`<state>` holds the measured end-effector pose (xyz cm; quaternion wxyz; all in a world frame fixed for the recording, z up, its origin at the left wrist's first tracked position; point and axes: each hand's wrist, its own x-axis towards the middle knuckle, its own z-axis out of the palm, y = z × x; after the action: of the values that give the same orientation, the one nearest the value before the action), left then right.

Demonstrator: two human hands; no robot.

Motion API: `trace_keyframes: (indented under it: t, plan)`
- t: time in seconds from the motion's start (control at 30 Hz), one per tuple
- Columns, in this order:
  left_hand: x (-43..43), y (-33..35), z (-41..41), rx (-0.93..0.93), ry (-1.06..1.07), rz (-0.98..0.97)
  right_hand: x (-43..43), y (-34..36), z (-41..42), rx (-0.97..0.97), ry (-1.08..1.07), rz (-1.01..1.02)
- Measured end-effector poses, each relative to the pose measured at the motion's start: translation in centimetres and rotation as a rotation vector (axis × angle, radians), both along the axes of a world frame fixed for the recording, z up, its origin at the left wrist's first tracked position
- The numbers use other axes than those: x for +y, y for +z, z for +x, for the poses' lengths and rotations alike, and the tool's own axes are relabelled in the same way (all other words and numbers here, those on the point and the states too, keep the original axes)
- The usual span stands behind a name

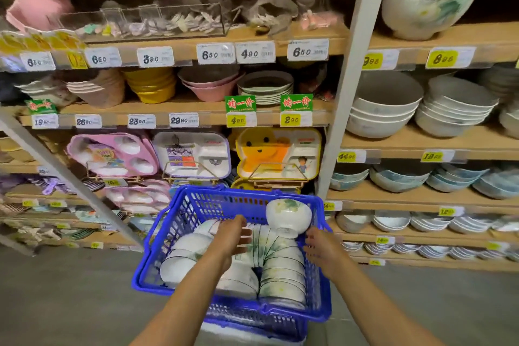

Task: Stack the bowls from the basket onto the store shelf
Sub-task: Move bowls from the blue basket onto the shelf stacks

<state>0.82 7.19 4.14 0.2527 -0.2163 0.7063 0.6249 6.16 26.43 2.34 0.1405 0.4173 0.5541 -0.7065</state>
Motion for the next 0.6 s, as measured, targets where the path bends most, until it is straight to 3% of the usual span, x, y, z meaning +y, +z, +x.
trace_keyframes:
  t: [0.33,0.6]
  plan:
    - [5.1,-4.9,-6.8,-0.190,-0.049,0.034,1.6,-5.5,-8.1,-0.087,-0.197,-0.287]
    - [9.8,-10.4,-10.7,-0.300,-0.122,-0.054,0.4,-10.8,-11.3,-0.088,-0.443,-0.327]
